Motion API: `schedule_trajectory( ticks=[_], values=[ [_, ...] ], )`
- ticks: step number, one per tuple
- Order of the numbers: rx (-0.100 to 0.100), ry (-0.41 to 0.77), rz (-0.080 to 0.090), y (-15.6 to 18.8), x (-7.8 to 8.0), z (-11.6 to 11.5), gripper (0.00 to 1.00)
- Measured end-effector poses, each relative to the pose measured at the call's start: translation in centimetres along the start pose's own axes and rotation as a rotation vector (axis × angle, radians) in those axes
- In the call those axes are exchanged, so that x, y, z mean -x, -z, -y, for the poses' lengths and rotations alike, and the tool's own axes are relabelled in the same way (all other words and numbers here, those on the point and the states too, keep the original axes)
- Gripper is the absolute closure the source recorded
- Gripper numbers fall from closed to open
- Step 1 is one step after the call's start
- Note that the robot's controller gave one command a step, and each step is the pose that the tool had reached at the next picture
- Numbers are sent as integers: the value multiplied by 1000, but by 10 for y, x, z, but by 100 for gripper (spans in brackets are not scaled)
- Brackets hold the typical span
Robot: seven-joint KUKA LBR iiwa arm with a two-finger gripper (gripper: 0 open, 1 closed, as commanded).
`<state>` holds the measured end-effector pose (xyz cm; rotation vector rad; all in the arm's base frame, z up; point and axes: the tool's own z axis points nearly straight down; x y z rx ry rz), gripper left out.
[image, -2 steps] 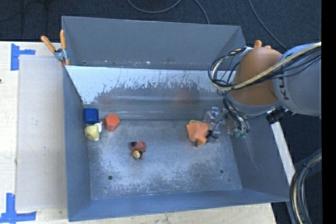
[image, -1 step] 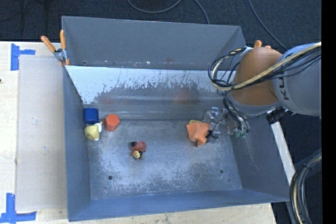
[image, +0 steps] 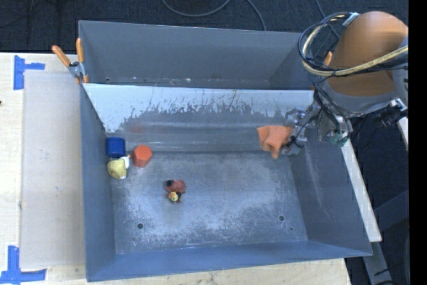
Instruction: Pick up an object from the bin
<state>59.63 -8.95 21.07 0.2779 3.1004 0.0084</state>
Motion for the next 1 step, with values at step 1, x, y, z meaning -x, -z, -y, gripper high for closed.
schedule_trajectory(
  ticks=[1],
  values=[
    [0, 0, -2, -1, -1, 0, 100]
  ],
)
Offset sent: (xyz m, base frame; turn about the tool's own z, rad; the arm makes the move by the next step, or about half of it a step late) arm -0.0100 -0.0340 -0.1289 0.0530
